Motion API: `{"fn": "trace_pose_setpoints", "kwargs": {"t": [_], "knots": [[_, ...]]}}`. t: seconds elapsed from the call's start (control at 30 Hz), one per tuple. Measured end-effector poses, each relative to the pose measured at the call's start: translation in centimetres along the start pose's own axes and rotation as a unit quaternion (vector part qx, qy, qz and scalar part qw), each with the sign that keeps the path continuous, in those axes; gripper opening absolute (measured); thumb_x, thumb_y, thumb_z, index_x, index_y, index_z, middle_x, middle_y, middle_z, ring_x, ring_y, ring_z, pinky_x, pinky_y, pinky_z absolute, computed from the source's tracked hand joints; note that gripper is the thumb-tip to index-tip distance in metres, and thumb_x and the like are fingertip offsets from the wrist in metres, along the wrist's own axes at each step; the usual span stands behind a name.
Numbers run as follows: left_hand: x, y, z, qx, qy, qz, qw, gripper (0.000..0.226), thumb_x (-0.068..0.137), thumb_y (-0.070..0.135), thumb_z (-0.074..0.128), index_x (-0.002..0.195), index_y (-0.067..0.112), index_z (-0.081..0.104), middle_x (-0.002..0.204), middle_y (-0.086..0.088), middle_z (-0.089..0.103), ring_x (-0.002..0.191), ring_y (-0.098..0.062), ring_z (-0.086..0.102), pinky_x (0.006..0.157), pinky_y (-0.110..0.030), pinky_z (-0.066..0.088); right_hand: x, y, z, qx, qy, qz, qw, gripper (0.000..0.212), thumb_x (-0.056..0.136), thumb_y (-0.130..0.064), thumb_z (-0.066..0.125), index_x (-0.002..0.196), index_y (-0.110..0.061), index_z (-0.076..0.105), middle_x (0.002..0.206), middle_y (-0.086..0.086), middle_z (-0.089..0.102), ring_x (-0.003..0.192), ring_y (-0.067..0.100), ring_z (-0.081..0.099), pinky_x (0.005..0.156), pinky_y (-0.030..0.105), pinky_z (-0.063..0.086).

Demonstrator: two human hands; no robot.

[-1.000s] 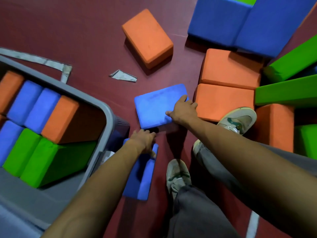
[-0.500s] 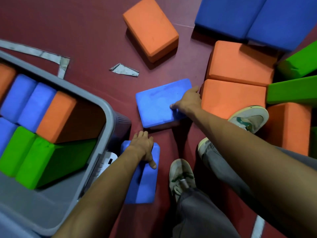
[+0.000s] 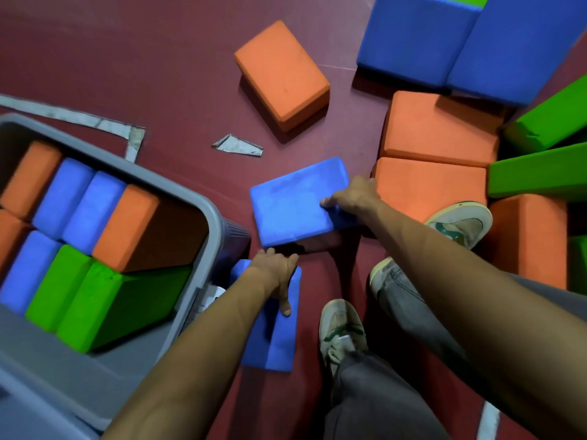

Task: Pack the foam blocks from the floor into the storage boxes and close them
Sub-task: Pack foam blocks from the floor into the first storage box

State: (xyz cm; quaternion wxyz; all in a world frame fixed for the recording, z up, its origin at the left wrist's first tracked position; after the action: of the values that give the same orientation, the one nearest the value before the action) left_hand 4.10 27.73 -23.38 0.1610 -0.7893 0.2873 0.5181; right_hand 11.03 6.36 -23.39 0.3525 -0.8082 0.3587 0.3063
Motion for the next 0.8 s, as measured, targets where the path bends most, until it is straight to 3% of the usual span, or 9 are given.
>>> {"fn": "trace_pose_setpoints", "kwargs": {"t": [0.1, 0.17, 0.23, 0.3, 0.37, 0.43, 0.53, 0.67, 0.8], "knots": [[-0.4, 0.1, -1.2, 0.008, 0.040, 0.007, 0.999, 0.118, 0.048, 0.068, 0.087, 0.140, 0.018, 0.034, 0.139, -0.011, 0.051, 0.125, -0.035, 0.045, 0.105, -0.048, 0.035, -1.0, -0.4, 0.4, -0.014, -0.052, 0.023, 0.998, 0.101, 0.056, -0.055, 0.089, 0.137, -0.010, 0.050, 0.144, 0.016, 0.041, 0.129, 0.036, 0.046, 0.105, 0.044, 0.046], [-0.9, -0.1, -1.8, 0.008, 0.048, 0.004, 0.999, 0.115, 0.048, 0.068, 0.087, 0.138, 0.020, 0.035, 0.139, -0.010, 0.051, 0.124, -0.035, 0.046, 0.104, -0.048, 0.036, -1.5, -0.7, 0.9, 0.029, -0.059, 0.029, 0.997, 0.127, 0.047, -0.057, 0.092, 0.149, -0.006, 0.034, 0.150, 0.016, 0.036, 0.136, 0.036, 0.041, 0.109, 0.046, 0.042], [-1.5, -0.3, -2.1, 0.001, 0.050, -0.004, 0.999, 0.115, 0.047, 0.070, 0.086, 0.138, 0.020, 0.036, 0.137, -0.010, 0.052, 0.123, -0.034, 0.046, 0.104, -0.047, 0.037, -2.2, -1.0, 1.1, 0.093, -0.069, 0.013, 0.993, 0.139, 0.049, -0.050, 0.095, 0.153, -0.002, 0.018, 0.152, 0.016, 0.036, 0.136, 0.035, 0.042, 0.108, 0.045, 0.042], [-2.4, -0.5, -2.3, -0.014, 0.061, -0.014, 0.998, 0.113, 0.047, 0.072, 0.085, 0.136, 0.021, 0.038, 0.133, -0.011, 0.052, 0.121, -0.033, 0.048, 0.102, -0.046, 0.039, -2.9, -1.4, 1.1, 0.144, -0.068, -0.013, 0.987, 0.124, 0.061, -0.039, 0.094, 0.148, 0.002, 0.016, 0.145, 0.014, 0.044, 0.130, 0.032, 0.048, 0.099, 0.039, 0.045], [-3.6, -0.4, -2.8, -0.022, 0.076, -0.023, 0.997, 0.110, 0.051, 0.073, 0.083, 0.135, 0.019, 0.038, 0.131, -0.012, 0.052, 0.117, -0.034, 0.052, 0.097, -0.045, 0.042, -4.5, -1.9, 0.5, 0.151, -0.036, -0.054, 0.986, 0.104, 0.063, -0.041, 0.093, 0.134, -0.002, 0.027, 0.132, 0.013, 0.051, 0.121, 0.031, 0.054, 0.087, 0.037, 0.046], [-5.2, 0.2, -3.6, -0.028, 0.091, -0.035, 0.995, 0.112, 0.055, 0.075, 0.080, 0.138, 0.016, 0.033, 0.131, -0.014, 0.049, 0.115, -0.037, 0.056, 0.092, -0.046, 0.047, -6.7, -2.8, -0.8, 0.114, 0.008, -0.106, 0.988, 0.095, 0.062, -0.049, 0.090, 0.126, -0.006, 0.034, 0.129, 0.013, 0.050, 0.119, 0.033, 0.053, 0.091, 0.041, 0.048], [-8.2, 1.1, -5.8, -0.059, 0.150, -0.052, 0.985, 0.112, 0.064, 0.074, 0.075, 0.144, 0.011, 0.027, 0.133, -0.017, 0.048, 0.115, -0.040, 0.058, 0.092, -0.047, 0.047, -10.3, -4.4, -3.9, 0.001, 0.076, -0.186, 0.980, 0.092, 0.064, -0.050, 0.085, 0.131, -0.006, 0.041, 0.133, 0.014, 0.044, 0.124, 0.035, 0.046, 0.094, 0.042, 0.044], [-13.0, 2.0, -10.6, -0.163, 0.243, -0.063, 0.954, 0.109, 0.069, 0.070, 0.074, 0.145, 0.009, 0.024, 0.138, -0.017, 0.047, 0.122, -0.038, 0.055, 0.096, -0.047, 0.046, -16.0, -6.6, -9.1, -0.110, 0.131, -0.297, 0.939, 0.075, 0.062, -0.039, 0.082, 0.125, -0.014, 0.049, 0.121, 0.007, 0.045, 0.111, 0.032, 0.049, 0.080, 0.039, 0.043], [-19.5, 3.0, -15.4, -0.182, 0.326, -0.068, 0.925, 0.114, 0.067, 0.068, 0.075, 0.148, 0.007, 0.022, 0.140, -0.019, 0.047, 0.121, -0.038, 0.056, 0.095, -0.048, 0.049, -22.6, -9.1, -13.7, -0.190, 0.206, -0.383, 0.880, 0.074, 0.060, -0.031, 0.075, 0.130, -0.022, 0.051, 0.116, 0.005, 0.053, 0.100, 0.033, 0.056, 0.083, 0.041, 0.041]]}}
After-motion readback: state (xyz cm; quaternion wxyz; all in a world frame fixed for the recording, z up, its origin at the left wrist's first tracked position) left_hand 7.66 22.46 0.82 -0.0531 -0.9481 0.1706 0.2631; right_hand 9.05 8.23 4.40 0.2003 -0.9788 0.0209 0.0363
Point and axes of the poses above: each hand's wrist, its own x-axis towards the middle knuckle, its own z-axis out of the palm, y = z × x, the point moved 2 cm from there along x, towards the middle knuckle
